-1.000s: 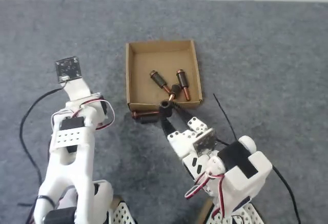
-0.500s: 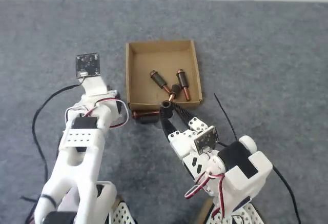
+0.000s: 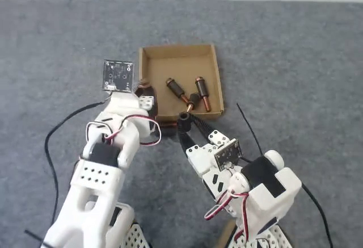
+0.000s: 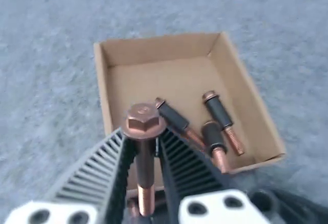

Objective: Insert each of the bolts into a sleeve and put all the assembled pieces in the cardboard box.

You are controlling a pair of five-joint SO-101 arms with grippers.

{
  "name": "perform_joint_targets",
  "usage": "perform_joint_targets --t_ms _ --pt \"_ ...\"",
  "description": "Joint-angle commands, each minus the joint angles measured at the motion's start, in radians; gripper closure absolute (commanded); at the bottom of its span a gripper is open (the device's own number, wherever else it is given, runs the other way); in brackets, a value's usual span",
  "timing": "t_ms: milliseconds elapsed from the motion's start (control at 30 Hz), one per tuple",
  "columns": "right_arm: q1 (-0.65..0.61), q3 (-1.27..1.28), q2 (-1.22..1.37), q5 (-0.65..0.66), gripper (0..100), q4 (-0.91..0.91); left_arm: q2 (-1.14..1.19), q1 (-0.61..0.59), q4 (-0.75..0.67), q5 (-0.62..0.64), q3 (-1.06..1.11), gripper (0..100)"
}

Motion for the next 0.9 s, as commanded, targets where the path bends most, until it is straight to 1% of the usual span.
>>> perform_joint_targets --t_ms 0,133,267,367,433,567,667,767,867 --pt "0.008 -0.003 -0.005 -0.012 99.2 0.005 -0.072 0.032 -0.069 0.014 -0.016 99" --pt "0.008 -0.003 -0.005 -0.012 99.2 0.007 -0.081 0.068 -0.181 0.101 0.004 99" --pt "0.008 -0.002 -0.005 -0.012 99.2 0.007 -0.081 0.1 -0.342 0.206 0.09 99" --pt "0.008 -0.003 -0.005 -0.012 99.2 0.007 -0.081 0.106 -0.473 0.238 0.16 99" --pt "0.008 -0.003 -0.005 -0.012 99.2 0.007 -0.081 0.106 -0.531 0.241 0.177 99" --pt "0.008 -0.003 -0.005 -0.008 99.2 0.008 -0.083 0.11 -0.535 0.241 0.176 99" --pt "0.005 -0.021 -0.005 -0.006 99.2 0.07 -0.083 0.138 -0.528 0.236 0.179 99" --pt "-0.002 -0.044 -0.005 -0.006 99.2 0.122 -0.083 0.169 -0.456 0.236 0.153 99" --pt "-0.002 -0.046 -0.005 -0.006 99.2 0.122 -0.083 0.169 -0.33 0.236 0.091 99"
